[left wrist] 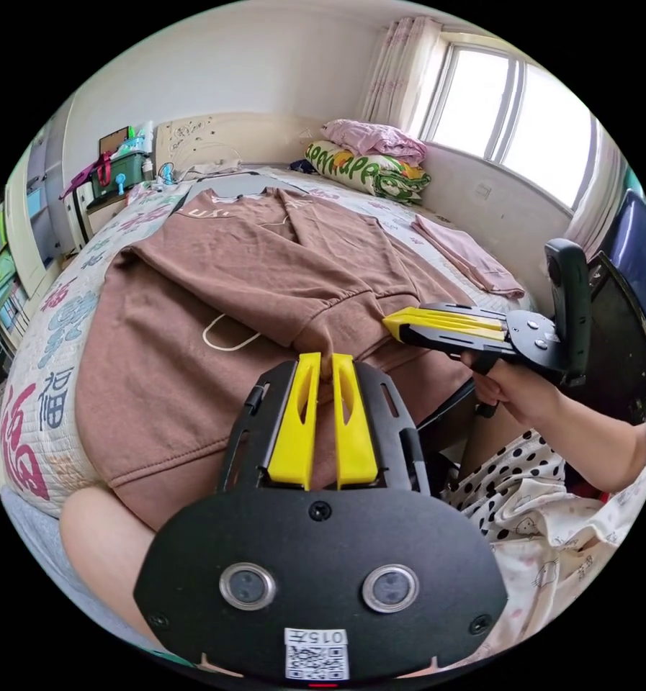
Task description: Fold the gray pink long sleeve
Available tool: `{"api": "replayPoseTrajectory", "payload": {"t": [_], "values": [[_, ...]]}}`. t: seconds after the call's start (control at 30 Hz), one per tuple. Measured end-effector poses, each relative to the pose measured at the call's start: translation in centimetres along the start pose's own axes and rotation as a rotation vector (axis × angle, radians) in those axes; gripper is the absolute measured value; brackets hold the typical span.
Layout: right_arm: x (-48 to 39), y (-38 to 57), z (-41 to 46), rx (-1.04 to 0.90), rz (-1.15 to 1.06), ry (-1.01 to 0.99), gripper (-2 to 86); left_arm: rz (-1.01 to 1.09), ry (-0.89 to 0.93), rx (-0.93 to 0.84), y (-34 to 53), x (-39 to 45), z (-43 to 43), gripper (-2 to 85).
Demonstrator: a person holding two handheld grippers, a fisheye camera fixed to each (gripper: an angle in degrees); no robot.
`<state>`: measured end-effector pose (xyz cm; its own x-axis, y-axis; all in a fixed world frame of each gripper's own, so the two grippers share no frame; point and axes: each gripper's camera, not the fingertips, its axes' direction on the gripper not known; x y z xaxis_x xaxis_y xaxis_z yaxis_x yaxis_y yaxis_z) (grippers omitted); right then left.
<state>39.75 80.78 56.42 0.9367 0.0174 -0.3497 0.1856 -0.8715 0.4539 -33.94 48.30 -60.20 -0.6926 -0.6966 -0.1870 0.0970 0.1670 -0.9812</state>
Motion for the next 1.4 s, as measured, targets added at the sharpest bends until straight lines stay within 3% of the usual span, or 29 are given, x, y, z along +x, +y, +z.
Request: {"api": "replayPoseTrajectory", "payload": {"t": [0.23,0.33,0.47,0.53,0.8,0.97,1.23,1.4], "values": [[1.2,-1.4,-3.7,-0.080,0.154,-0.196,6.4,-0.011,0.074,-0.058,0.3,-4.6,-0.8,8.9],[3.4,-1.5,-7.6,0.000,0.223,-0.212,7.1,-0.035,0.103,-0.019,0.2,-9.0,-3.1,8.1],[8.3,-4.9,-11.3,0.056,0.285,-0.136,8.2,-0.113,-0.009,0.122,-3.3,-16.4,-6.9,8.2],[10.2,-7.6,-11.8,0.057,0.278,-0.122,8.5,-0.129,-0.082,0.109,-6.4,-19.1,-6.4,8.6],[14.7,-24.3,-7.2,0.059,0.281,-0.167,11.0,-0.190,-0.064,0.017,-22.0,-29.8,5.3,13.2],[16.3,-37.0,0.6,0.009,0.245,-0.103,12.6,-0.224,-0.025,0.020,-33.5,-35.1,15.2,13.5],[18.2,-46.9,10.8,-0.100,0.343,-0.069,14.6,-0.305,-0.076,-0.003,-41.1,-39.9,28.4,16.3],[17.3,-49.9,13.5,-0.078,0.351,-0.102,15.8,-0.339,0.024,-0.021,-42.9,-42.6,33.4,14.2]]}}
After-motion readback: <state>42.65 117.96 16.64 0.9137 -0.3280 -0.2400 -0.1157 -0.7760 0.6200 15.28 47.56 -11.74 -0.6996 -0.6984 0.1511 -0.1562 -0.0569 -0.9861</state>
